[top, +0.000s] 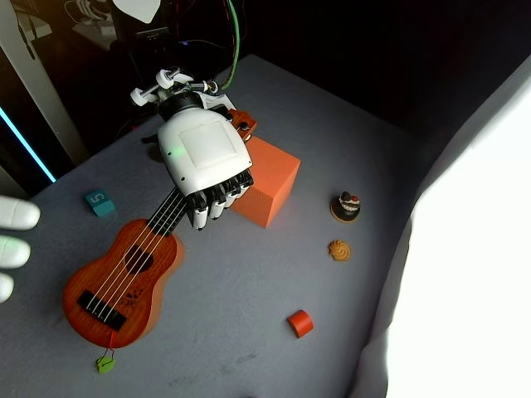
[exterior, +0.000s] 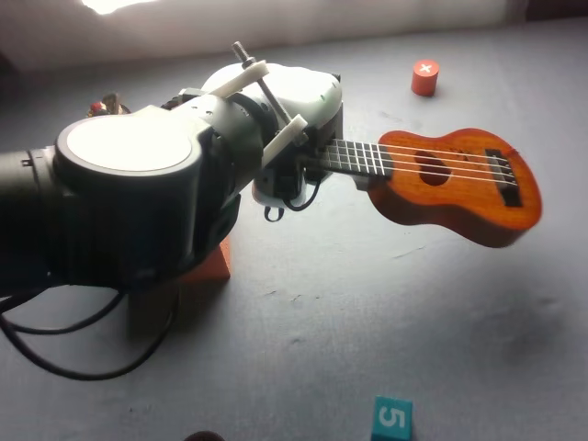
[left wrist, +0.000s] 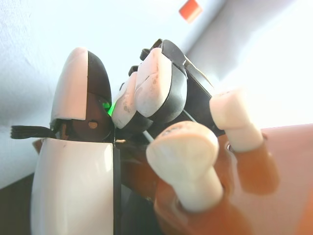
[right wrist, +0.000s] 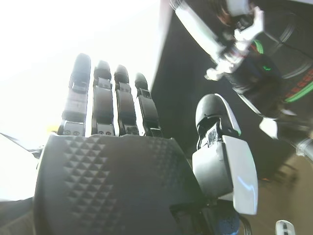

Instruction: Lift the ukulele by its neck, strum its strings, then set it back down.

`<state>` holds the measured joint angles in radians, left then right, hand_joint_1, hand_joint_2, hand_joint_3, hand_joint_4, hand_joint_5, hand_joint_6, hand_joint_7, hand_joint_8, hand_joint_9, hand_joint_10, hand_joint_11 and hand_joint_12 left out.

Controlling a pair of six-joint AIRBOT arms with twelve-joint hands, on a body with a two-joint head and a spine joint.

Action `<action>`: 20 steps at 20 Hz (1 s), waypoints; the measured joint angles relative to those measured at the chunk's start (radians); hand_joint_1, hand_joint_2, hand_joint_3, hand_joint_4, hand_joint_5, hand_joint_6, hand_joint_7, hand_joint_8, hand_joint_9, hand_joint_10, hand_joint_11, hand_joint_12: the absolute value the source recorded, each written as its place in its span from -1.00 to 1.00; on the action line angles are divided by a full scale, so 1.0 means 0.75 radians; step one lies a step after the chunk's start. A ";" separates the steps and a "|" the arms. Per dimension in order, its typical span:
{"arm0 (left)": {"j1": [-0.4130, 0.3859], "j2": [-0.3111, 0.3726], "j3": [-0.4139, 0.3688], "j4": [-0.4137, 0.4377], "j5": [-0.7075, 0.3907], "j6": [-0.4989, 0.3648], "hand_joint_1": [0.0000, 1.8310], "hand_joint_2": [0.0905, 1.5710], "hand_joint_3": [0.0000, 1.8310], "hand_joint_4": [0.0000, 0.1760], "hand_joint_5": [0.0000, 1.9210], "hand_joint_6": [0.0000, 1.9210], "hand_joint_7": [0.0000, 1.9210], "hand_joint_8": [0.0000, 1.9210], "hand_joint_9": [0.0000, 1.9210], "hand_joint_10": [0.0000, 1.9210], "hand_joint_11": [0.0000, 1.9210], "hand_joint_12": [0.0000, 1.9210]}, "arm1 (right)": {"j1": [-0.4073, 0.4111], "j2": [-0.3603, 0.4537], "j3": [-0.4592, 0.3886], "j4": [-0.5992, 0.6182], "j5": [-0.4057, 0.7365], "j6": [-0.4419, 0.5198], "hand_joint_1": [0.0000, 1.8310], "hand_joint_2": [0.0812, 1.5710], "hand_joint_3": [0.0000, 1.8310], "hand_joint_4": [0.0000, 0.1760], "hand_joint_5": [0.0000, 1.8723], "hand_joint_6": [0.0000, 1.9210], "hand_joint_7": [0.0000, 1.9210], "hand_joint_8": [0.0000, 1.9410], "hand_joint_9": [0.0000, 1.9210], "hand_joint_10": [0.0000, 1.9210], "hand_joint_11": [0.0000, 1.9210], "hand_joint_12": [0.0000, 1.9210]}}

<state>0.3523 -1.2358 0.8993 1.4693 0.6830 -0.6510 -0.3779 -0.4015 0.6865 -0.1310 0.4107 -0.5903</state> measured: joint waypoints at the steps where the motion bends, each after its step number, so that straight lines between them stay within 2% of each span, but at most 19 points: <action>1: -0.002 0.009 -0.013 -0.001 -0.019 -0.010 0.63 0.52 -1.00 -0.02 0.31 1.00 0.42 1.00 0.51 1.00 0.55 1.00 | 0.015 -0.007 0.021 -0.131 -0.045 0.136 -1.00 0.62 -1.00 -1.00 -0.84 -0.99 -0.85 -1.00 -0.82 -0.99 -1.00 -0.36; 3: -0.018 0.014 -0.021 -0.009 -0.050 -0.031 0.62 0.51 -1.00 0.01 0.31 1.00 0.41 1.00 0.50 1.00 0.56 1.00 | 0.018 -0.031 0.057 -0.402 -0.065 0.438 -1.00 0.61 -1.00 -1.00 -0.88 -1.00 -0.87 -1.00 -0.83 -1.00 -1.00 -0.27; 6: -0.052 0.016 -0.021 -0.006 -0.056 -0.032 0.62 0.52 -1.00 -0.02 0.34 1.00 0.42 1.00 0.51 1.00 0.55 1.00 | 0.018 -0.073 0.096 -0.504 -0.060 0.552 -0.96 0.61 -1.00 -1.00 -0.85 -0.98 -0.85 -0.99 -0.83 -0.99 -1.00 -0.31; 7: -0.054 0.016 -0.020 0.002 -0.058 -0.033 0.59 0.52 -1.00 -0.85 0.34 1.00 0.42 1.00 0.50 1.00 0.53 1.00 | 0.018 -0.079 0.105 -0.511 -0.061 0.555 -0.97 0.62 -1.00 -1.00 -0.85 -0.99 -0.84 -0.99 -0.83 -0.99 -1.00 -0.31; 8: -0.059 0.016 -0.020 -0.004 -0.059 -0.033 0.64 0.52 -1.00 -0.95 0.32 1.00 0.40 1.00 0.47 1.00 0.53 1.00 | 0.018 -0.097 0.123 -0.537 -0.071 0.586 -0.97 0.62 -1.00 -1.00 -0.87 -0.99 -0.85 -1.00 -0.84 -0.99 -1.00 -0.36; 9: -0.062 0.016 -0.021 -0.008 -0.060 -0.032 0.64 0.53 -1.00 -0.96 0.32 1.00 0.40 1.00 0.46 1.00 0.52 1.00 | 0.018 -0.110 0.133 -0.566 -0.085 0.611 -1.00 0.63 -1.00 -1.00 -0.88 -1.00 -0.86 -1.00 -0.85 -0.99 -1.00 -0.37; 13: -0.066 0.016 -0.021 -0.007 -0.068 -0.033 0.63 0.52 -1.00 -0.98 0.33 1.00 0.41 1.00 0.50 1.00 0.55 1.00 | 0.014 -0.182 0.155 -0.610 -0.121 0.615 -1.00 0.61 -1.00 -1.00 -0.85 -0.99 -0.84 -0.99 -0.83 -0.99 -1.00 -0.23; 14: -0.067 0.016 -0.020 -0.008 -0.068 -0.032 0.62 0.50 -1.00 -0.96 0.32 1.00 0.41 1.00 0.50 1.00 0.54 1.00 | 0.013 -0.194 0.157 -0.610 -0.127 0.616 -1.00 0.62 -1.00 -1.00 -0.85 -0.99 -0.86 -1.00 -0.84 -0.99 -1.00 -0.30; 18: -0.068 0.016 -0.021 -0.008 -0.080 -0.025 0.63 0.52 -1.00 -0.93 0.31 1.00 0.40 1.00 0.50 1.00 0.53 1.00 | -0.020 -0.252 0.176 -0.615 -0.140 0.617 -1.00 0.62 -1.00 -1.00 -0.85 -0.99 -0.84 -0.99 -0.84 -0.99 -1.00 -0.31; 20: -0.068 0.016 -0.021 -0.007 -0.087 -0.024 0.63 0.52 -1.00 -0.97 0.33 1.00 0.43 1.00 0.50 1.00 0.54 1.00 | -0.034 -0.267 0.176 -0.612 -0.135 0.617 -1.00 0.64 -0.99 -1.00 -0.86 -1.00 -0.85 -1.00 -0.85 -1.00 -1.00 -0.40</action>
<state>0.3012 -1.2240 0.8837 1.4643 0.6174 -0.6689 -0.4030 -0.6014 0.8185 -0.5900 0.3092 -0.1276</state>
